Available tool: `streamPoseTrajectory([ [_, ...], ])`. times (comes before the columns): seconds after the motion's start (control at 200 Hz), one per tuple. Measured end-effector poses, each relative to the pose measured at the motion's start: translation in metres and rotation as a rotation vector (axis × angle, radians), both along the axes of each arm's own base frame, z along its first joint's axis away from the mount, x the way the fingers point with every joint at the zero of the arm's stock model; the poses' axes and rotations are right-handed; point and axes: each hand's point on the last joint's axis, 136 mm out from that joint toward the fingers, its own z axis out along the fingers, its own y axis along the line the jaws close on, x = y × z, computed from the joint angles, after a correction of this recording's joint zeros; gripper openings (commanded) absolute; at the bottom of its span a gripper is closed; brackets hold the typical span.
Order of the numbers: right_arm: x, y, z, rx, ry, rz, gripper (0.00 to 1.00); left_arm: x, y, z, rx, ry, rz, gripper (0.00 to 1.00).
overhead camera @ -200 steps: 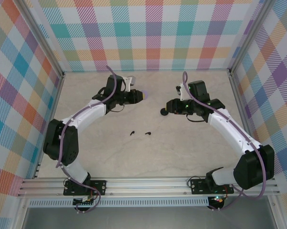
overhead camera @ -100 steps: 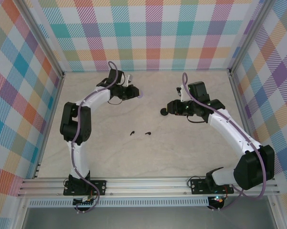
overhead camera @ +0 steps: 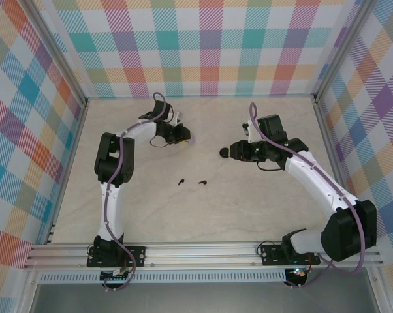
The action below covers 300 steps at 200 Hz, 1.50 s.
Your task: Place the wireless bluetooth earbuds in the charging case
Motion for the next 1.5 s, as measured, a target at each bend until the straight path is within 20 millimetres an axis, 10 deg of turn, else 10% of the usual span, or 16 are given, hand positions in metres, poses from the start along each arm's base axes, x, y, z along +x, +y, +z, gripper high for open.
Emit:
streamPoseTrajectory([
  [0.215,0.000,0.000,0.000,0.002,0.005,-0.005,0.31,0.000,0.001,-0.003,-0.001,0.006,0.001,0.18],
  [0.59,0.000,-0.002,-0.002,-0.008,0.011,-0.016,0.35,0.000,0.010,-0.009,0.059,0.002,0.010,0.65],
  [1.02,0.017,-0.014,-0.058,-0.146,0.142,-0.092,0.46,-0.043,0.040,0.047,0.141,-0.068,0.033,0.69],
  [1.5,0.088,-0.005,-0.119,-0.293,0.241,-0.074,0.64,-0.130,0.049,0.098,0.076,-0.102,0.062,0.69],
])
